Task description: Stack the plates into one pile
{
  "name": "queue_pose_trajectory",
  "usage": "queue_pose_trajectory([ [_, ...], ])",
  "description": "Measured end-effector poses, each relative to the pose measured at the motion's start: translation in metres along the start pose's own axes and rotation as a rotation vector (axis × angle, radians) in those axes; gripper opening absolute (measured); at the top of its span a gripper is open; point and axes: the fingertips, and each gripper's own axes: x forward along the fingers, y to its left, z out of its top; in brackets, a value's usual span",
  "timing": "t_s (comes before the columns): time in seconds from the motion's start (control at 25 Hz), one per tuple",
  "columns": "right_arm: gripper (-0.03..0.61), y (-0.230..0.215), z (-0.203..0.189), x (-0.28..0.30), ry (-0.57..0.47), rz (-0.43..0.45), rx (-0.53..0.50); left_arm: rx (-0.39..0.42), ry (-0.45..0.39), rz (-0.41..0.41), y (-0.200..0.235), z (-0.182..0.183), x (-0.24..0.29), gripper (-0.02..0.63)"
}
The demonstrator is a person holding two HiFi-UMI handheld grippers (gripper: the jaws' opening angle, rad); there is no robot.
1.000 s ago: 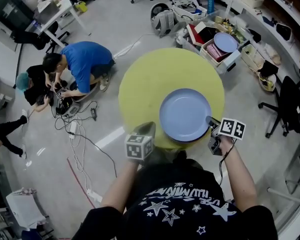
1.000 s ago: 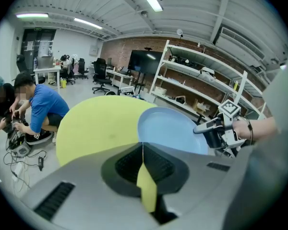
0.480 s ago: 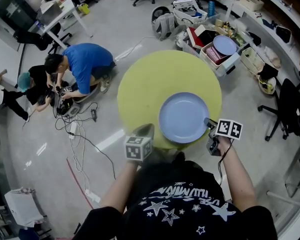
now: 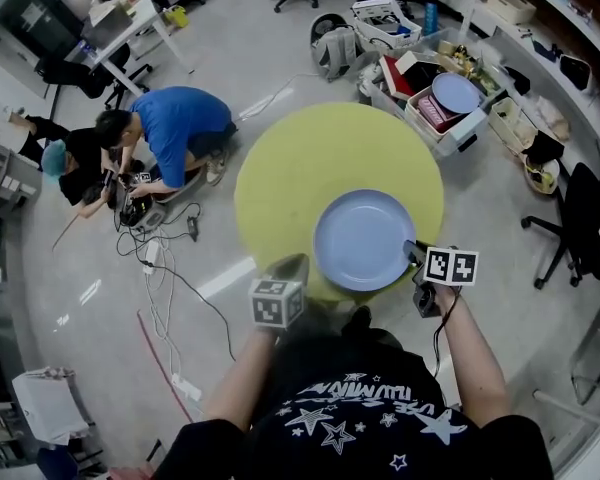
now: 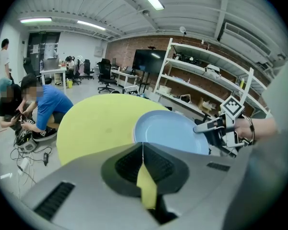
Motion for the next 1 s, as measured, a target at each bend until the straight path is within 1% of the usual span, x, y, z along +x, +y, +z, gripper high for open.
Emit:
queue_pose_trajectory([
  [0.12,0.069,0.0,0.001,0.0,-0.009,0.008,-0.028,0.0,0.015,0.005,0.0,-0.003,0.001,0.018],
  [0.24,0.082,-0.005,0.001,-0.001,-0.022,-0.007,-0.049,0.004,0.019,0.005,0.001,-0.006,0.003,0.018],
  [0.56,0.089,-0.011,0.002,-0.013,-0.061,-0.038,-0.024,-0.004,0.003,-0.007,0.005,-0.012,0.0,0.018],
  [0.72,0.089,-0.004,0.002,-0.023,-0.089,-0.067,-0.034,-0.018,-0.013,-0.021,0.005,-0.019,-0.013,0.018],
  [0.92,0.089,0.01,-0.001,-0.039,-0.151,-0.11,-0.092,-0.015,-0.026,-0.038,0.008,-0.034,-0.037,0.018],
  [1.0,0.087,0.019,-0.006,-0.044,-0.171,-0.111,-0.103,-0.021,-0.035,-0.038,0.01,-0.04,-0.048,0.018],
])
